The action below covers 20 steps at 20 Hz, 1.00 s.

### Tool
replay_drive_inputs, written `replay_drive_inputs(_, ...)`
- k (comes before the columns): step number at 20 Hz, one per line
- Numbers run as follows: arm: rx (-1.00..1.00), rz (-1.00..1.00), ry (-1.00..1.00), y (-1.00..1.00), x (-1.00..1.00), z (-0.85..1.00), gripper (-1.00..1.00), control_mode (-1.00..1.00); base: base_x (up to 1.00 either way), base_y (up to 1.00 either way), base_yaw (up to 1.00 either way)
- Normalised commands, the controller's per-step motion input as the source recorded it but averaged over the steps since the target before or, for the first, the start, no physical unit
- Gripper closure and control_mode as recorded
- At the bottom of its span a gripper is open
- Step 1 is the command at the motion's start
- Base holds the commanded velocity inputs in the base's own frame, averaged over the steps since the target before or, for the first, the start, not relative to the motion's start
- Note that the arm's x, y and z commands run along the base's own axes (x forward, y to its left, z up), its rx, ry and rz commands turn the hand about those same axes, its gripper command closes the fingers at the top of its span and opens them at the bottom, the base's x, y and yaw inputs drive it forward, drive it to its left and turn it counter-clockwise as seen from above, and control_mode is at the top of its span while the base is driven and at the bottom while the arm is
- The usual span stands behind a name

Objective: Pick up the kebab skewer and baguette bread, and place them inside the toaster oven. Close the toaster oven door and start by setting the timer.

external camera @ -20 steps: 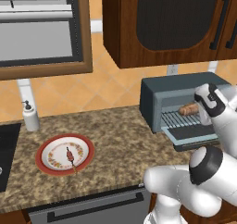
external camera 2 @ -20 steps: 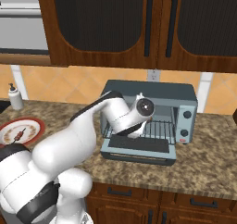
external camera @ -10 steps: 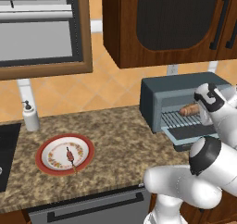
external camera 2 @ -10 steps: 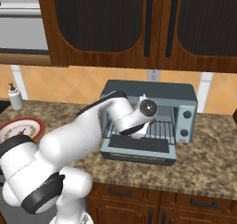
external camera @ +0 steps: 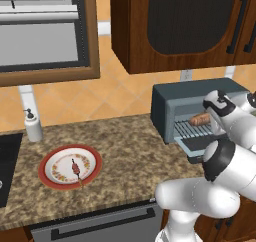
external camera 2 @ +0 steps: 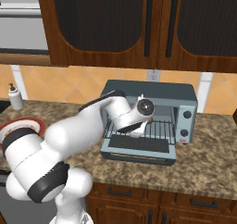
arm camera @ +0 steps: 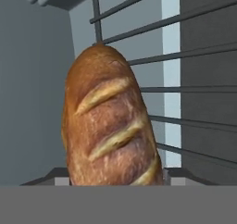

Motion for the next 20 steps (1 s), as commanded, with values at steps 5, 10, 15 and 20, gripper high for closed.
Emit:
replay_drive_inputs(5,0.00,0.00,0.00,0.09,0.35,-0.13,1.00,-1.00,0.00,0.00,0.00)
replay_drive_inputs(10,0.00,0.00,0.00,0.00,0.34,-0.09,1.00,-1.00,0.00,0.00,0.00)
replay_drive_inputs(15,0.00,0.00,0.04,0.01,0.09,0.00,-1.00,-1.00,0.00,0.00,0.00)
replay_drive_inputs(20,0.00,0.00,0.01,0.00,0.00,0.00,-1.00,-1.00,0.00,0.00,0.00)
